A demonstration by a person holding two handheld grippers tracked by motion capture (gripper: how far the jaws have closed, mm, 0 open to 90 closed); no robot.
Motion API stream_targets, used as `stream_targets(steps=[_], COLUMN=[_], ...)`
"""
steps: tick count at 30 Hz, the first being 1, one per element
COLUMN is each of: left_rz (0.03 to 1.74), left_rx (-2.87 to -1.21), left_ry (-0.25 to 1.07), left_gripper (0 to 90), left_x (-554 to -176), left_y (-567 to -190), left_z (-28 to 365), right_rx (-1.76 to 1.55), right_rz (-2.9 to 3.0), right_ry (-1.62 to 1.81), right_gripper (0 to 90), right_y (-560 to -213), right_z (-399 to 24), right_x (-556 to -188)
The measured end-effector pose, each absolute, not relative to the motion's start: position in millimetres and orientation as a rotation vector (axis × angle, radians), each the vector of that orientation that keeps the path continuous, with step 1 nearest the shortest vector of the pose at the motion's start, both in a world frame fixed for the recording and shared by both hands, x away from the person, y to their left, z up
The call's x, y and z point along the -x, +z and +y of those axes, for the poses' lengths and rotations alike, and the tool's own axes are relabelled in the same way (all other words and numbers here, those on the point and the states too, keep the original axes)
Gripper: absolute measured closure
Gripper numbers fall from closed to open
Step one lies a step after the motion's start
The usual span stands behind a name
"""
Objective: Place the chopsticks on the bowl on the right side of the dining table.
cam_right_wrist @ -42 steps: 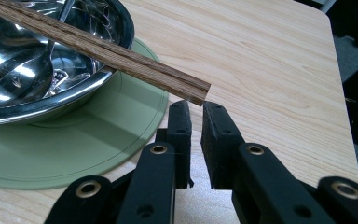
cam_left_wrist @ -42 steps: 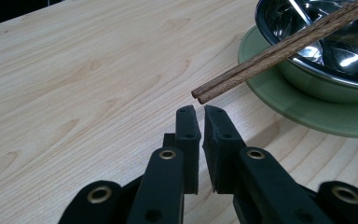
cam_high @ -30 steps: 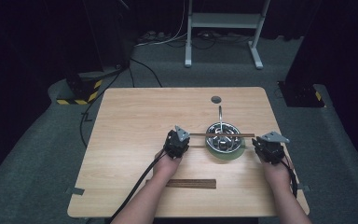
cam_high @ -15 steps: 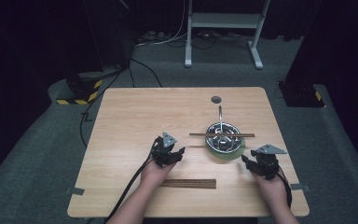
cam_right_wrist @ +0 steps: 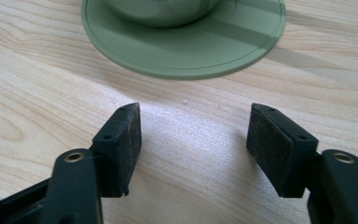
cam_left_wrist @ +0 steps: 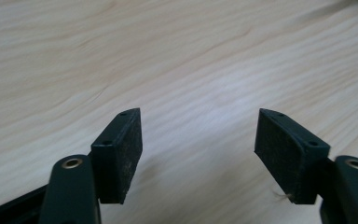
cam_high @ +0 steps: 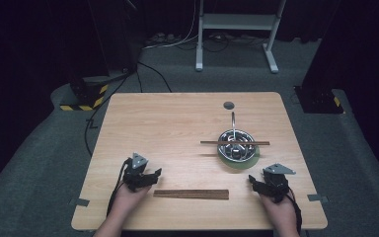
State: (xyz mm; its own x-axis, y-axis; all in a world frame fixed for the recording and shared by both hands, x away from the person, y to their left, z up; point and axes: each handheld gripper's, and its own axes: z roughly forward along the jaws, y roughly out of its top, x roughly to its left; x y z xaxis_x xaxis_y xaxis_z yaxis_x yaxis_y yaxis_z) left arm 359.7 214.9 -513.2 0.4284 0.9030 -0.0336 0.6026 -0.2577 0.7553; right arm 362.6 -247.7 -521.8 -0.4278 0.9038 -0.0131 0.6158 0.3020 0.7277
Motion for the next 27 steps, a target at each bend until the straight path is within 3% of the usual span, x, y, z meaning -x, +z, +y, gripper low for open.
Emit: stream_targets(steps=[12, 17, 27], left_rz=[1.383, 1.380, 1.379], left_rx=[-1.976, -1.944, -1.946], left_ry=[0.581, 0.605, 0.598], left_gripper=[26.8, 19.6, 17.5], left_x=[-322.9, -315.0, -316.4], left_y=[-524.7, -529.5, -529.7], left_z=[284.1, 284.3, 282.5], right_rx=[-1.397, -1.385, -1.391], right_rz=[2.136, 2.130, 2.134], right_ry=[0.903, 0.899, 0.903], right_gripper=[27.8, 28.0, 27.5], right_y=[-521.9, -522.3, -522.1], right_z=[-245.8, -245.6, -246.0], right_x=[-361.6, -361.4, -361.3])
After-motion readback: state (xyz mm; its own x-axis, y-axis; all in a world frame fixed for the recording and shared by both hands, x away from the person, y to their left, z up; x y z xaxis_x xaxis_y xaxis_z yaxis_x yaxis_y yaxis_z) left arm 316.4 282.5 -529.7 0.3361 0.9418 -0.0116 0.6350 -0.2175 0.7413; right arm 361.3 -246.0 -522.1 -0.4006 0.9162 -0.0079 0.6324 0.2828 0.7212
